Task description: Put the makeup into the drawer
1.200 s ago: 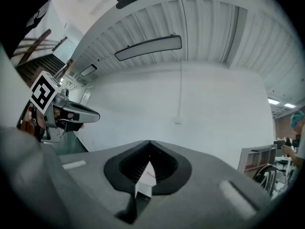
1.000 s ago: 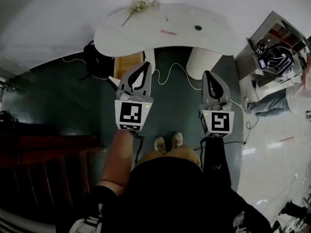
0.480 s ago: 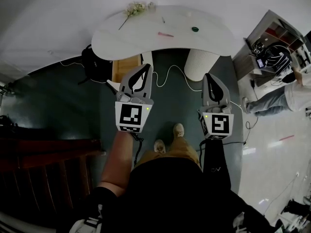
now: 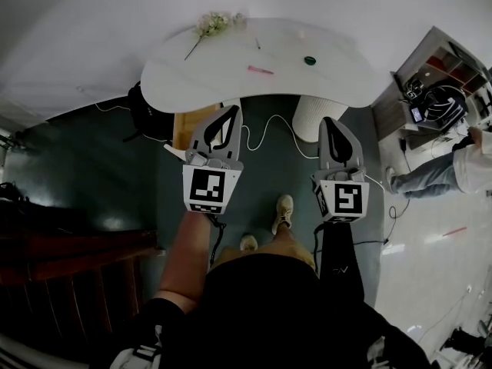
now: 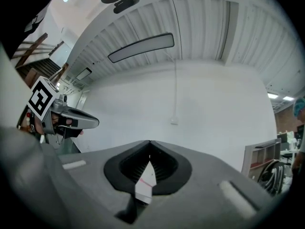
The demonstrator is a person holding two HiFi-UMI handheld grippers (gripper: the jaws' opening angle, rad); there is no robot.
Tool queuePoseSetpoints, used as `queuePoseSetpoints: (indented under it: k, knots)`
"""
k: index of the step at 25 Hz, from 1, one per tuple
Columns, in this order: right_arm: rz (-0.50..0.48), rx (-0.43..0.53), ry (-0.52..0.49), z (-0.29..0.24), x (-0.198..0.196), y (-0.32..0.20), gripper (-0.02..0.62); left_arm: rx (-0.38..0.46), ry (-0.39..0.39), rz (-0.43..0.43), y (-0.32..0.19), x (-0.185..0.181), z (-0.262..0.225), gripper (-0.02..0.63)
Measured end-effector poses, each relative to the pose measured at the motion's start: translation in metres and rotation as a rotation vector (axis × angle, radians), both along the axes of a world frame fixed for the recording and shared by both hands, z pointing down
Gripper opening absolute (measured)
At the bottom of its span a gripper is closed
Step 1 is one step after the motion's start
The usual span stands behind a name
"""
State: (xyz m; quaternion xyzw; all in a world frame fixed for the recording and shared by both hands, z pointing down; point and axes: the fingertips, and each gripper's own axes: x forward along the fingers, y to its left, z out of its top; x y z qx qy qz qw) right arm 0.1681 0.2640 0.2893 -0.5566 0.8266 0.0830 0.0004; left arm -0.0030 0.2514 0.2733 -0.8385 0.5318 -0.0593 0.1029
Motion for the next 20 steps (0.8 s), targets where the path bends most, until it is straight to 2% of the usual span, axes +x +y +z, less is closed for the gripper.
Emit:
queuePoseSetpoints:
  k: [12, 20]
  knots:
    - [-0.073, 0.000, 0.011, -0.001, 0.044, -0.155, 0.003, 0.006, -0.016, -0.071, -0.128, 0.049, 0.001, 0.008]
    - [-0.127, -0.008, -0.016, 0.006, 0.059, -0.205, 0.003, -0.004, -0.030, -0.136, -0.171, 0.059, 0.007, 0.008]
